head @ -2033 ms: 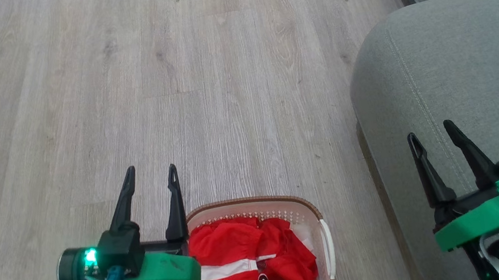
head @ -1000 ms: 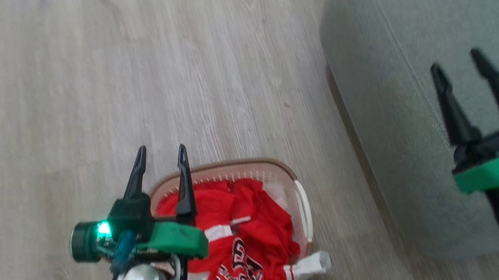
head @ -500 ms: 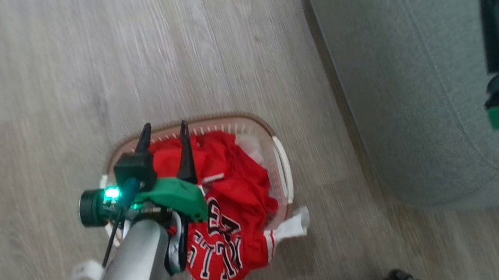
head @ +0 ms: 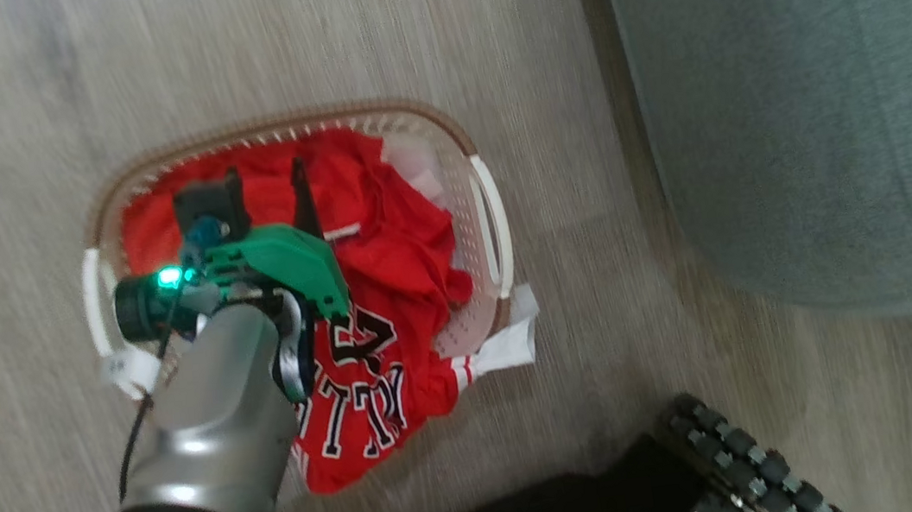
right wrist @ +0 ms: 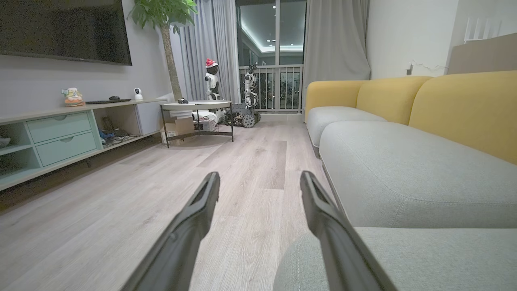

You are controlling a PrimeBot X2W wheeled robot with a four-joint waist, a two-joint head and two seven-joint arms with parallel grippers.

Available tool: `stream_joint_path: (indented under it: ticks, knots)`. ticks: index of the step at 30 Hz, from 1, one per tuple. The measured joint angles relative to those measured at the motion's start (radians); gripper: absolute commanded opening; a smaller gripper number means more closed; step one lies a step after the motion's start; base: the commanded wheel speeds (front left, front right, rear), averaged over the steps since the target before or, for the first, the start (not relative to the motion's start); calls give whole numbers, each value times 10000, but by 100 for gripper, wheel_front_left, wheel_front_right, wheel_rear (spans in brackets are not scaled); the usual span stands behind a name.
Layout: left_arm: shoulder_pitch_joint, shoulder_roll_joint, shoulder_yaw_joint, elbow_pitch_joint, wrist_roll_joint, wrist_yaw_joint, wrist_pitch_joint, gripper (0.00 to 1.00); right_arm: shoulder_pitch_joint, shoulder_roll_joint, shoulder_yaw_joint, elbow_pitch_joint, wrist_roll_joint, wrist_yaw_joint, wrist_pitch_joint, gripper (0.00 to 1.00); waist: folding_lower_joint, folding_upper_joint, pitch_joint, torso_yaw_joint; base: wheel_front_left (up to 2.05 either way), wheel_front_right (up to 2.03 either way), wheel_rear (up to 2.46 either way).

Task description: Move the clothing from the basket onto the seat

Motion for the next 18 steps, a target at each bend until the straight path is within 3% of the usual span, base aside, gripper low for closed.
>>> stream_joint_path:
  ticks: [9, 18]
  knots:
    - [-1096, 10, -736, 2044, -1429, -109, 0, 100, -481, -44, -451, -397, 215, 0, -12, 100, -1, 0, 1467, -255, 0, 0, 0]
    - [-2033, 10, -1747, 3030, -2142, -362, 430, 100, -707, 86, -474, -598, 224, 0, -12, 100, -2, 0, 2255, -576, 0, 0, 0]
